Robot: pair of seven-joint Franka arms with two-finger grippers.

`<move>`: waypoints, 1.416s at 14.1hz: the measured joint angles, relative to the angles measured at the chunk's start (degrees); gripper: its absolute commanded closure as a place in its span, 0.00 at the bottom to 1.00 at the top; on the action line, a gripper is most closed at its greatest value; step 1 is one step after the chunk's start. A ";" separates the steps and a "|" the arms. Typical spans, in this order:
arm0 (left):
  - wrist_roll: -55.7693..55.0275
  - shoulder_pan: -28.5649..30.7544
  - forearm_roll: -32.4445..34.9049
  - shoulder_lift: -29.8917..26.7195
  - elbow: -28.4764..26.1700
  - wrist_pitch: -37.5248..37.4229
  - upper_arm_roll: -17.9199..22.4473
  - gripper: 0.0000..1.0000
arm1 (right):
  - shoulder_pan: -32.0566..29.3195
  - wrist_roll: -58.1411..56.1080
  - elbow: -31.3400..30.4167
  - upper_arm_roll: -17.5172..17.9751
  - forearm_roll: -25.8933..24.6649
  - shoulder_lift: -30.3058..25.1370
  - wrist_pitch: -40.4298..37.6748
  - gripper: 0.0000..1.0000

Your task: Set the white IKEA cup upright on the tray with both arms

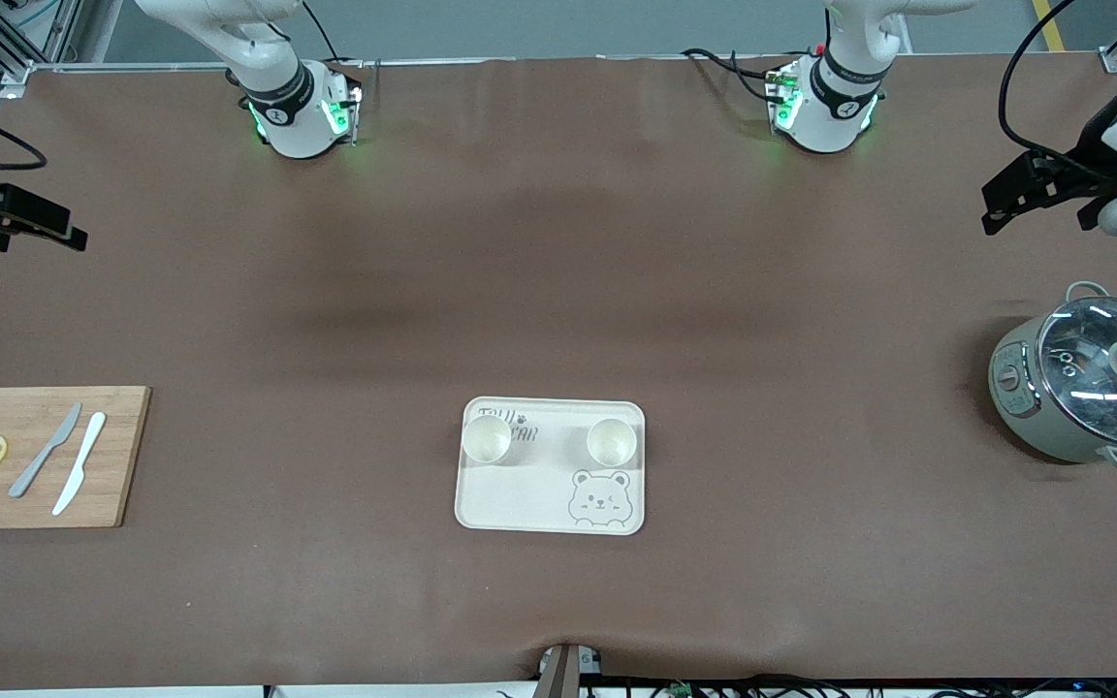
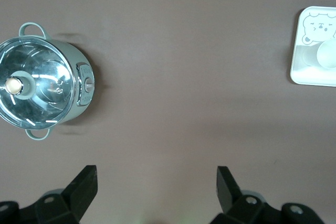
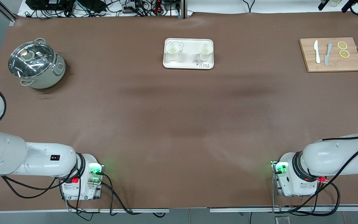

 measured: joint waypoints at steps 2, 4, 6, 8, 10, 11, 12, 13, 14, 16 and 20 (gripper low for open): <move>0.00 -0.03 0.00 -0.64 -0.31 -0.04 0.15 0.00 | 0.36 -0.29 -2.04 0.26 -1.42 -0.51 1.90 0.00; 0.00 -0.02 0.00 -1.02 -0.33 -0.04 0.27 0.00 | 0.37 -0.56 -2.17 0.20 -1.51 -1.26 2.48 0.00; 0.00 0.00 0.00 -1.23 -0.33 -0.04 0.36 0.00 | 0.53 -0.88 -2.12 0.40 -1.48 -2.32 3.16 0.00; 0.00 0.05 0.00 -1.30 -0.33 -0.01 0.55 0.00 | 0.81 -0.91 -1.20 1.07 -1.50 -2.91 3.79 0.00; 0.00 0.06 -0.31 -1.35 -0.30 0.06 0.80 0.00 | 0.73 -0.91 -0.27 0.95 -1.54 -3.15 3.58 0.00; 0.00 0.09 -0.49 -1.35 -0.29 0.22 0.91 0.00 | 0.73 -0.91 -0.24 0.90 -1.80 -3.20 3.01 0.00; 0.00 0.11 -0.49 -1.34 -0.29 0.59 0.99 0.00 | 0.73 -0.91 -0.26 0.93 -2.53 -3.19 2.07 0.00; 0.00 0.11 -0.49 -1.34 -0.30 0.90 1.02 0.00 | 0.73 -0.91 -0.28 0.94 -3.10 -3.19 1.45 0.00; 0.00 0.11 -0.49 -1.33 -0.30 1.05 1.02 0.00 | 0.73 -0.91 -0.29 0.94 -3.48 -3.19 1.23 0.00; 0.00 0.11 -0.49 -1.33 -0.30 1.15 1.02 0.00 | 0.73 -0.91 -0.29 0.94 -3.92 -3.19 1.23 0.00; 0.00 0.11 -0.49 -1.33 -0.30 1.23 1.02 0.00 | 0.72 -0.88 -0.29 0.93 -4.32 -3.19 1.23 0.00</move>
